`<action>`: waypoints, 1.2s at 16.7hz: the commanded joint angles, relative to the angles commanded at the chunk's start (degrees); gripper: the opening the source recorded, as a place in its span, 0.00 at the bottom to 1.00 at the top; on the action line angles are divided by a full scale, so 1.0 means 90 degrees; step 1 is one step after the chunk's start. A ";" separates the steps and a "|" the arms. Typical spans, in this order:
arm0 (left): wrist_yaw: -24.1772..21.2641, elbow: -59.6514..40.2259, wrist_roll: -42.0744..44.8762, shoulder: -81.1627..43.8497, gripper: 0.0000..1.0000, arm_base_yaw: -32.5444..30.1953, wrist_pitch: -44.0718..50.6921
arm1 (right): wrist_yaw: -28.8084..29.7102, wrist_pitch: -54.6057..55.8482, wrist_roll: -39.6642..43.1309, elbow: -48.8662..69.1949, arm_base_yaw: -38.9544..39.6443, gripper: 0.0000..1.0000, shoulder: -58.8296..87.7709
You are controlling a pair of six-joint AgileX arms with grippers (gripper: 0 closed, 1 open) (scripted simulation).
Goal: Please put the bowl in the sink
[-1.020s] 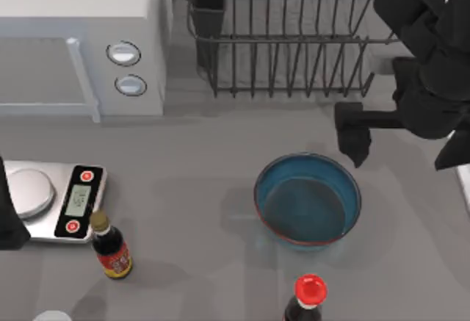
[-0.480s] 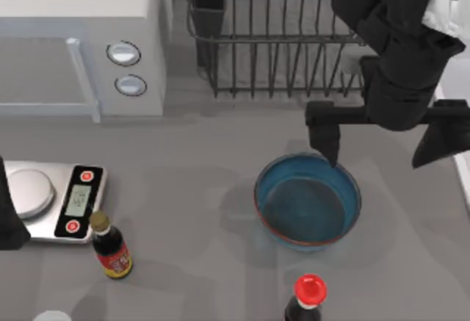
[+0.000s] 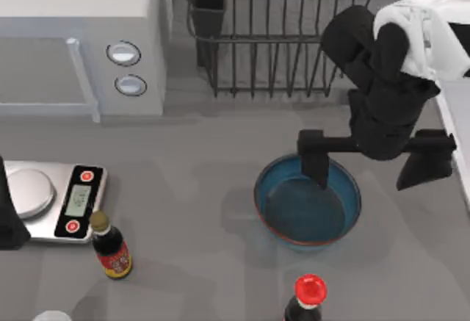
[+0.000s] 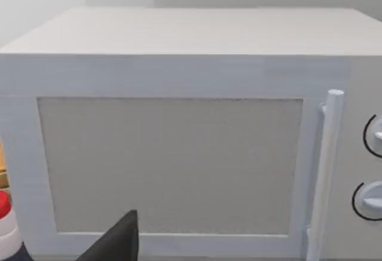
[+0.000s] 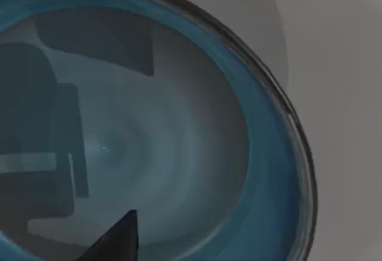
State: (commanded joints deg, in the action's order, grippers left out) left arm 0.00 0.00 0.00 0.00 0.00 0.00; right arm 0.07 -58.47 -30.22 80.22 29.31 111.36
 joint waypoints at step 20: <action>0.0000 0.0000 0.0000 0.0000 1.00 0.0000 0.0000 | 0.0002 0.0971 -0.0025 -0.0710 0.0022 0.17 0.0305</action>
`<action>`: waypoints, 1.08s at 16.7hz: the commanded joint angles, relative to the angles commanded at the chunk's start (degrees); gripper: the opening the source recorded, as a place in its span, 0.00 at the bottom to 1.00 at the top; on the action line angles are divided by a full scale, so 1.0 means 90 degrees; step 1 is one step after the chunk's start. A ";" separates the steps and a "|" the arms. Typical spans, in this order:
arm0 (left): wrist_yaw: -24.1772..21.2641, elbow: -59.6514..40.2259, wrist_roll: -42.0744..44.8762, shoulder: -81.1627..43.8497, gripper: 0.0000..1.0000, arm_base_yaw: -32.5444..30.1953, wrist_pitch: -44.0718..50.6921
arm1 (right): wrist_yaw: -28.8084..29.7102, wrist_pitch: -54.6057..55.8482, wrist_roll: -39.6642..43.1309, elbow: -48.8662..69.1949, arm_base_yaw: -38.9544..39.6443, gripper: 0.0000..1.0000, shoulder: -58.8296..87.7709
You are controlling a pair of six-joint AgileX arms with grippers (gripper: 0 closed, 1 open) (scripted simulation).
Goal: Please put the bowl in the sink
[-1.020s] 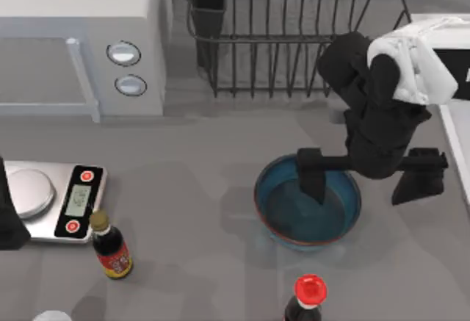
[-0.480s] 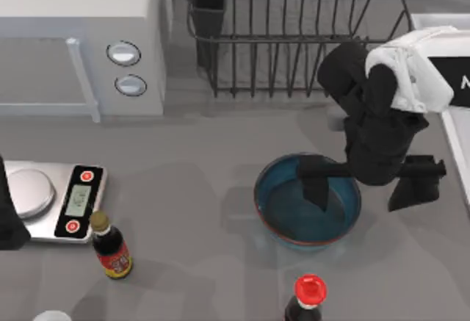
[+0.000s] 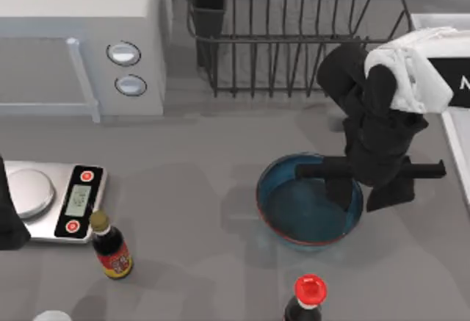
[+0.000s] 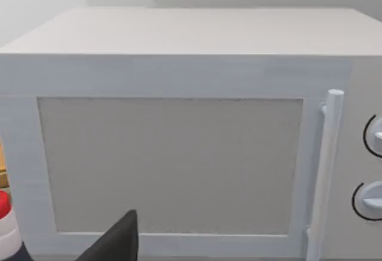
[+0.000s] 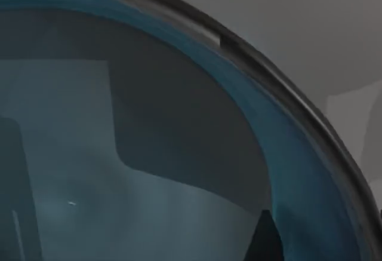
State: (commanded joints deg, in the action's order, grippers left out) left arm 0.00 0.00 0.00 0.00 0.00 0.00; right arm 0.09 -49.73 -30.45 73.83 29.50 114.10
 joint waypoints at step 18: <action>0.0000 0.0000 0.0000 0.0000 1.00 0.0000 0.0000 | 0.0008 -0.1479 -0.0004 0.1269 0.0000 0.00 -0.0195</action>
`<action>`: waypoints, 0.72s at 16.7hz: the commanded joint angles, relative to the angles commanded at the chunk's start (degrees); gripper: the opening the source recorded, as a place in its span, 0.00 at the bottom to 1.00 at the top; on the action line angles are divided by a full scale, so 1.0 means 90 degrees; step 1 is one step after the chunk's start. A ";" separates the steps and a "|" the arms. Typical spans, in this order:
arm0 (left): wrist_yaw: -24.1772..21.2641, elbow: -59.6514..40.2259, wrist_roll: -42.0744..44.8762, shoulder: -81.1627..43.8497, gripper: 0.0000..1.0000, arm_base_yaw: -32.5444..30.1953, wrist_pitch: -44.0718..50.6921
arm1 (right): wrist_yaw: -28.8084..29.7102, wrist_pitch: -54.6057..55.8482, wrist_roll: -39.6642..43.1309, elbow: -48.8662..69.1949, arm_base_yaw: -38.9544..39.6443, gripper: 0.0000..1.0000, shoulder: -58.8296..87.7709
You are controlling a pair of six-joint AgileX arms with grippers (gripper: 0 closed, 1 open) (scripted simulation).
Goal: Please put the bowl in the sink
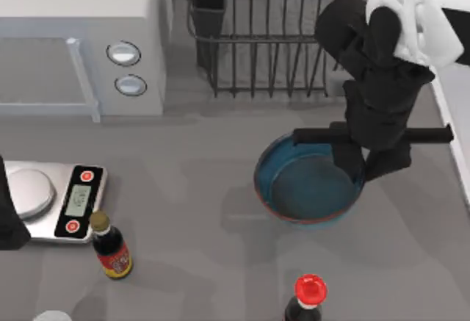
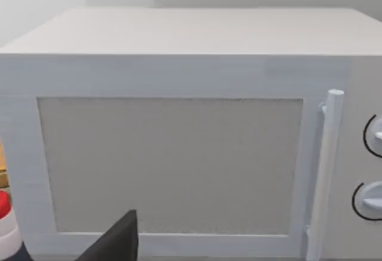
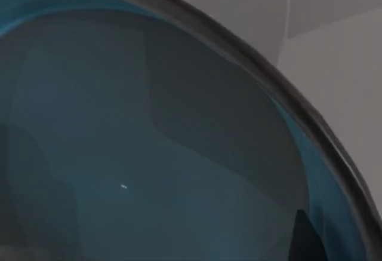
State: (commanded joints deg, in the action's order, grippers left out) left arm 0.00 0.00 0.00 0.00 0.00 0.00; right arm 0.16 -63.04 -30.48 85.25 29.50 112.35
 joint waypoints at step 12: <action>0.0000 0.0000 0.0000 0.0000 1.00 0.0000 0.0000 | -0.0012 -0.2145 0.0039 0.1712 -0.0016 0.00 -0.0442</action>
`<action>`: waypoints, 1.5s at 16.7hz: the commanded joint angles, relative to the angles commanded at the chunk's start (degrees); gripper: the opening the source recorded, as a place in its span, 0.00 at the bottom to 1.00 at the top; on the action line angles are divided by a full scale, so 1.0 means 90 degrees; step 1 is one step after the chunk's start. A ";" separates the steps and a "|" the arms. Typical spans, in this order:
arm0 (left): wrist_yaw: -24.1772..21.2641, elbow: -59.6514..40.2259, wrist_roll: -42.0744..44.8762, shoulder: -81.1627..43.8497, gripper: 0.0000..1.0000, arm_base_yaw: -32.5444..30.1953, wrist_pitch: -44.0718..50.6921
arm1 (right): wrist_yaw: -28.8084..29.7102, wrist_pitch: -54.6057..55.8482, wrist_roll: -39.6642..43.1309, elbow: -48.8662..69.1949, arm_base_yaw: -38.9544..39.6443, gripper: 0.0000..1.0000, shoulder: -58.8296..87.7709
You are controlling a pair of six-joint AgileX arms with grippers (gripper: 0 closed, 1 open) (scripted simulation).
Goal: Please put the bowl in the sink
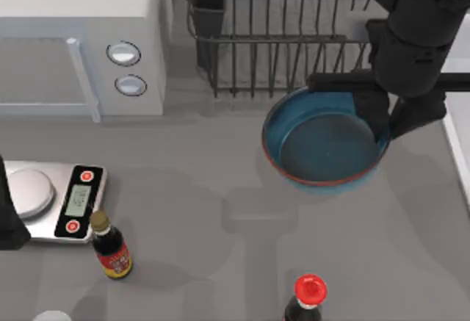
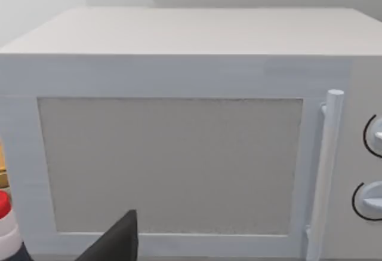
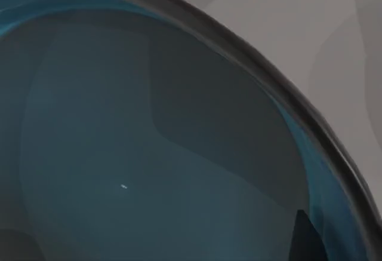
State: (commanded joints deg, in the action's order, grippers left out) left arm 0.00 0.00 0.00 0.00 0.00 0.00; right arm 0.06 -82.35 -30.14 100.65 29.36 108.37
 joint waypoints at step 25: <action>0.0000 0.0000 0.0000 0.0000 1.00 0.0000 0.0000 | -0.2499 1.3347 0.3112 -0.6584 -0.5994 0.00 -0.1566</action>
State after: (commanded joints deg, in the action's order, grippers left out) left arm 0.00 0.00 0.00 0.00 0.00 0.00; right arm -22.44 37.78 -2.13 41.40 -24.59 94.28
